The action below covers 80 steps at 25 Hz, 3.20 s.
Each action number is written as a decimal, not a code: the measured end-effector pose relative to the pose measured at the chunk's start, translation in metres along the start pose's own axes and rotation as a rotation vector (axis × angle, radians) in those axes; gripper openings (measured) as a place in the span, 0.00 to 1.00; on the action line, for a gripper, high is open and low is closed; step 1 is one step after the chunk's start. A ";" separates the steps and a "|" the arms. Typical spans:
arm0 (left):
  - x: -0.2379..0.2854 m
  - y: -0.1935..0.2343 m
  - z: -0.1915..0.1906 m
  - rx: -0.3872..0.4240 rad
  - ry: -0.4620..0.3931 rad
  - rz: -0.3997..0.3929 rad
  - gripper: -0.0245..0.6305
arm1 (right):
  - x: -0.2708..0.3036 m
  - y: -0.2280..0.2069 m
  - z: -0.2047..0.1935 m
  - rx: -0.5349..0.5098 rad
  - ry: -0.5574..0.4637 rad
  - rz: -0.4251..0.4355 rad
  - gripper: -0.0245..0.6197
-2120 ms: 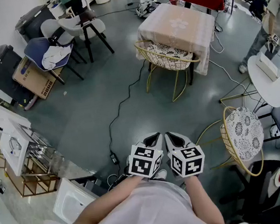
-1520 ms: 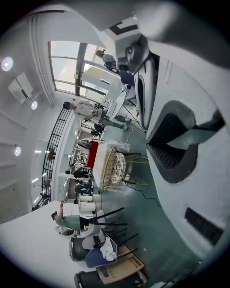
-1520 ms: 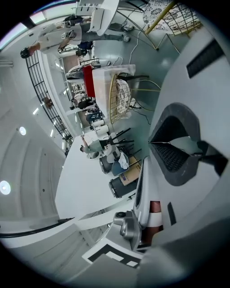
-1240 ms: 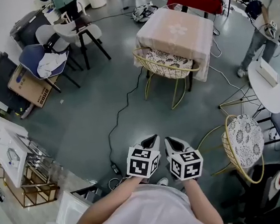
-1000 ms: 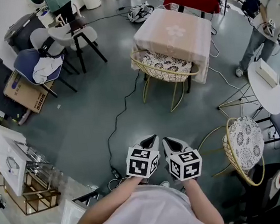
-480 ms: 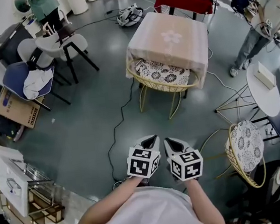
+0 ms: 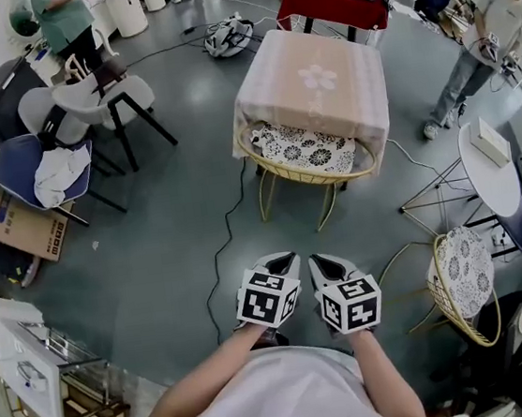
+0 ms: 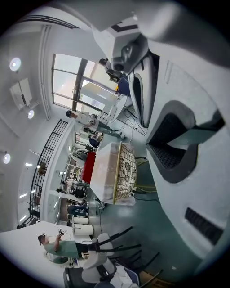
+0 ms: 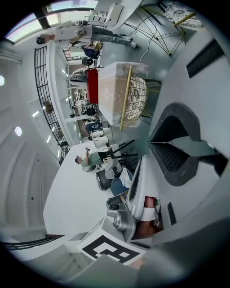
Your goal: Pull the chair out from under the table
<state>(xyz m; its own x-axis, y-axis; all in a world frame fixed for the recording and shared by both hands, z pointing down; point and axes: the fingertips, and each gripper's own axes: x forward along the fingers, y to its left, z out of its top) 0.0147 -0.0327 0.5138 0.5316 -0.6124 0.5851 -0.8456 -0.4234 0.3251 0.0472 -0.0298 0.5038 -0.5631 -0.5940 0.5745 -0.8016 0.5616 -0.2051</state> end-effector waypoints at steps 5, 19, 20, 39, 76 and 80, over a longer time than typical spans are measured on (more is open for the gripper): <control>0.001 0.021 0.009 0.031 0.023 -0.035 0.04 | 0.019 0.004 0.011 -0.005 0.006 -0.023 0.04; 0.024 0.032 0.026 0.044 0.046 -0.122 0.04 | 0.039 -0.022 0.024 0.004 0.001 -0.057 0.04; 0.028 0.032 0.028 0.045 0.045 -0.127 0.04 | 0.042 -0.026 0.025 0.005 0.001 -0.056 0.04; 0.124 0.078 0.086 0.117 0.119 -0.087 0.04 | 0.115 -0.113 0.063 -0.096 0.079 -0.005 0.05; 0.194 0.177 0.096 0.996 0.469 -0.177 0.20 | 0.189 -0.172 0.062 -0.840 0.392 0.055 0.18; 0.199 0.184 0.089 1.075 0.492 -0.225 0.24 | 0.199 -0.172 0.061 -0.873 0.426 0.033 0.20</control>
<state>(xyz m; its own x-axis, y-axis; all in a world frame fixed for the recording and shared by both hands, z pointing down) -0.0310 -0.2919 0.6234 0.3886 -0.2324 0.8916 -0.1392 -0.9714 -0.1926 0.0609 -0.2796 0.6051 -0.3248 -0.4086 0.8530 -0.2591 0.9058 0.3352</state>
